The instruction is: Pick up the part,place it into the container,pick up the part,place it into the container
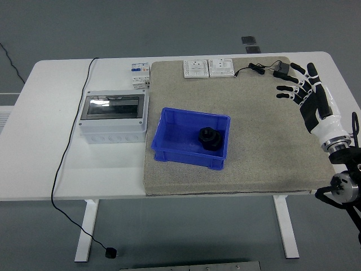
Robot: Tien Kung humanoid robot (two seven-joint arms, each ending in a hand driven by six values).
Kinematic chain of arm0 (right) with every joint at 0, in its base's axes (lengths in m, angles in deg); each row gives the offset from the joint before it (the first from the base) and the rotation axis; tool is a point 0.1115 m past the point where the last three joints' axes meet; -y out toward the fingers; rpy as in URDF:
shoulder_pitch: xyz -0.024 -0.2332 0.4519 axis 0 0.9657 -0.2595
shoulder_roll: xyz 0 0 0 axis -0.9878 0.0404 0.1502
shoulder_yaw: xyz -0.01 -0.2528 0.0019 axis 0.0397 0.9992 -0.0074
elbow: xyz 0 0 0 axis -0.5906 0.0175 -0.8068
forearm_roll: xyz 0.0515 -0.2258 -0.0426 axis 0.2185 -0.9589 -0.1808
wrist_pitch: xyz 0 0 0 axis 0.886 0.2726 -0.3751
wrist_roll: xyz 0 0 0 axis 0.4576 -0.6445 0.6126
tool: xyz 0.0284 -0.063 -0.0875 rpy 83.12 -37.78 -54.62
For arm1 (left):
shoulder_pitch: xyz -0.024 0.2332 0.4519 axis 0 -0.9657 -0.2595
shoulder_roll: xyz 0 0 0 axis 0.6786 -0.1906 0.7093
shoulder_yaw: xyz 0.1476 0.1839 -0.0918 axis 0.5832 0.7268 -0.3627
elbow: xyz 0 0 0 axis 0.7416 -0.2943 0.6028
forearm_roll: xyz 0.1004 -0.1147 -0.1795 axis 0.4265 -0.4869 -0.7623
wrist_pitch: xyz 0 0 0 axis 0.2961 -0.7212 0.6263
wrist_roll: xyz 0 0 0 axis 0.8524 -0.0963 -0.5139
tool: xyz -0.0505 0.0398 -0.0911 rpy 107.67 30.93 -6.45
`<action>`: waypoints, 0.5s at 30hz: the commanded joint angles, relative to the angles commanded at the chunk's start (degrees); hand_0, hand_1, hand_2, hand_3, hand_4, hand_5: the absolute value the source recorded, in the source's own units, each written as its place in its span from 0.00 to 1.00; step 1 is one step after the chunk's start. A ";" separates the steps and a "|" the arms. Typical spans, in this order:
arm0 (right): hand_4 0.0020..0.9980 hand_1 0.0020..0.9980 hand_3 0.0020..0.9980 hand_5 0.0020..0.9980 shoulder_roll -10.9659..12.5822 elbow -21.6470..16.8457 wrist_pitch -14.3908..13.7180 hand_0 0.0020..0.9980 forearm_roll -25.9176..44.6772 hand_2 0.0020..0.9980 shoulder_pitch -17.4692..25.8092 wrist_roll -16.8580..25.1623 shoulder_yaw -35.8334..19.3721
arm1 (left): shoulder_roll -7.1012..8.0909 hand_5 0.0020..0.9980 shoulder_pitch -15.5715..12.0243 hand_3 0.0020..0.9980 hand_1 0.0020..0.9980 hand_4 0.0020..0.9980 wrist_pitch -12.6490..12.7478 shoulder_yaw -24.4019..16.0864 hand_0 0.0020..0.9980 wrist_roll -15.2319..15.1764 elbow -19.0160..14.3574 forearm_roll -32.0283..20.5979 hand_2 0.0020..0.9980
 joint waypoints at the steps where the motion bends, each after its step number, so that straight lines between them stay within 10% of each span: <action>1: 1.00 0.71 0.87 0.92 -0.03 0.06 0.12 0.59 2.32 0.78 0.09 -0.01 0.01 | 0.04 0.37 -0.01 0.54 0.65 0.52 0.01 -0.33 0.72 -0.03 0.00 0.31 0.74; 15: 1.00 0.73 0.80 1.00 0.39 0.61 1.45 0.62 19.80 0.77 1.38 -0.02 -0.58 | -0.17 0.34 -0.02 0.54 0.64 0.51 -0.41 -1.33 0.72 0.13 0.00 2.74 0.72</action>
